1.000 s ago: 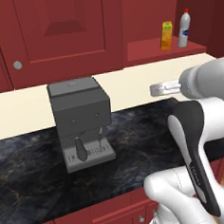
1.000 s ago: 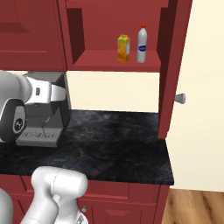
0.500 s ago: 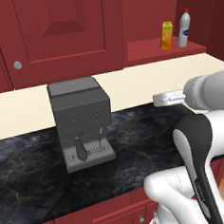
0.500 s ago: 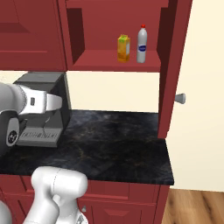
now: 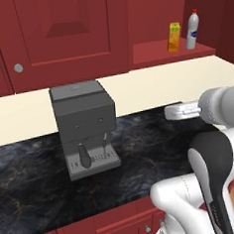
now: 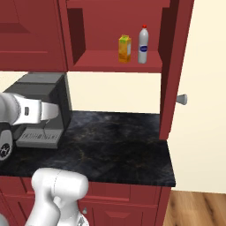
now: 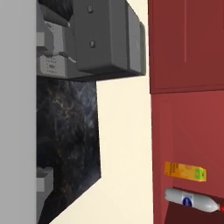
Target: Pick the bottled water, milk, boxed drink from the counter and place them in the open cabinet.
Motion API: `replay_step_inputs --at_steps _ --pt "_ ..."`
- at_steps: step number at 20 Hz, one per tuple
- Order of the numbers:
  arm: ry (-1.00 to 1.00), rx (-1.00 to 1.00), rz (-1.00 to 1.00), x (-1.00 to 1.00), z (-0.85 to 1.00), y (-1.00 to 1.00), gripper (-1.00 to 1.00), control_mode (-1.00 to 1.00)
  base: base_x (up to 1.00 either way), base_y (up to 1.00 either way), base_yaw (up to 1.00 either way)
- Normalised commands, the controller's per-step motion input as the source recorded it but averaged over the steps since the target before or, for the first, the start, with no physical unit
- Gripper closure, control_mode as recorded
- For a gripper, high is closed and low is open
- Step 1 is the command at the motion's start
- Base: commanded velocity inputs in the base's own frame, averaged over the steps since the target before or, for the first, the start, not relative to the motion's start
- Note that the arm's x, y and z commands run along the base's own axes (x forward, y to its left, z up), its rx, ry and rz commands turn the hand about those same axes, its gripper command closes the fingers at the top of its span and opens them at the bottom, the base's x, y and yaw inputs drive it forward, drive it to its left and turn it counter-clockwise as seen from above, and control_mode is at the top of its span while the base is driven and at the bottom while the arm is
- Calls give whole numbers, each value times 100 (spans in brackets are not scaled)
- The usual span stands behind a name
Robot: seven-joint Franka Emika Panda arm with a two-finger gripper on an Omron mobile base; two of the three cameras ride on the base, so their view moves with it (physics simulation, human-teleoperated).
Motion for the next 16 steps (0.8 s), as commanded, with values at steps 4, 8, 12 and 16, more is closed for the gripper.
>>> replay_step_inputs --at_steps 4,8,12,16 --pt "0 0 0 -5 0 0 -100 100 -10 0 0" --pt "0 0 0 0 0 0 -100 100 -47 0 0" --pt "0 0 0 0 0 0 -100 100 -95 -1 -11" --pt "0 0 0 0 0 0 -100 100 -93 -1 -30"
